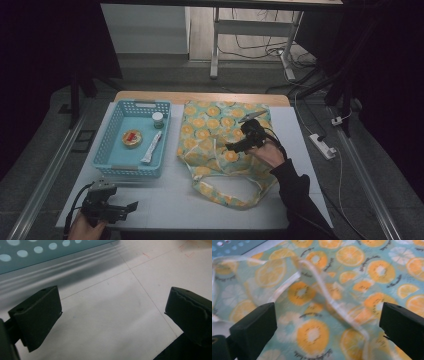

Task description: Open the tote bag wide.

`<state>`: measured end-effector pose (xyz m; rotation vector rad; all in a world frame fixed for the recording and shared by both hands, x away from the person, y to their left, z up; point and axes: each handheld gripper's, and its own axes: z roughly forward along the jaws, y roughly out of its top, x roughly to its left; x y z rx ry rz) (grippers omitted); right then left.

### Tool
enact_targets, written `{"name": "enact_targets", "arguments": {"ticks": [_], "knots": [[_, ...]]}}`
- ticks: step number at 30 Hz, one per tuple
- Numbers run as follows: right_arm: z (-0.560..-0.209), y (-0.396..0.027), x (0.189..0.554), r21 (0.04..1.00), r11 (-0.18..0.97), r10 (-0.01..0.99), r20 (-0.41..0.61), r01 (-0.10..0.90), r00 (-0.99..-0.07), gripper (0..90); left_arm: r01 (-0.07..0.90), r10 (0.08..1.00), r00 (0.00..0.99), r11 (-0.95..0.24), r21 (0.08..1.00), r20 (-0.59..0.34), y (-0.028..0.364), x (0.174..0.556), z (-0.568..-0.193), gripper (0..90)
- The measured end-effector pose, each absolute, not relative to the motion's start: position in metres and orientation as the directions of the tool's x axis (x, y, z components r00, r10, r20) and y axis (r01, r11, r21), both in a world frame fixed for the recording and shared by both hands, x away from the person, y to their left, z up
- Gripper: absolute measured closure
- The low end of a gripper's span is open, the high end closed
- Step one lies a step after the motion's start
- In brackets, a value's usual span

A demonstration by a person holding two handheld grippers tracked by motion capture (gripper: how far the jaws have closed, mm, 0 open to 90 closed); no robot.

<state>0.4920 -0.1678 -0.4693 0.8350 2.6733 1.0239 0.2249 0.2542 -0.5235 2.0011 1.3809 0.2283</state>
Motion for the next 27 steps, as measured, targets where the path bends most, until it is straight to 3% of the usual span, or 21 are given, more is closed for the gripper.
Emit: {"name": "enact_targets", "arguments": {"ticks": [15, 23, 27], "knots": [[-0.498, -0.154, 0.443, 0.598, 0.696, 0.486, 0.013, 0.397, -0.874, 0.6, 0.755, 0.878, 0.421, -0.199, 0.624, -0.230, 0.254, 0.224, -0.523, 0.9], [-0.512, -0.148, 0.434, 0.583, 0.724, 0.462, -0.013, 0.369, -0.887, 13.1, 0.757, 0.878, 0.421, -0.199, 0.623, -0.230, 0.254, 0.225, -0.523, 0.9], [-0.516, -0.145, 0.432, 0.571, 0.743, 0.448, -0.035, 0.350, -0.893, 25.6, 0.756, 0.878, 0.421, -0.200, 0.623, -0.229, 0.254, 0.224, -0.523, 0.9]]}}
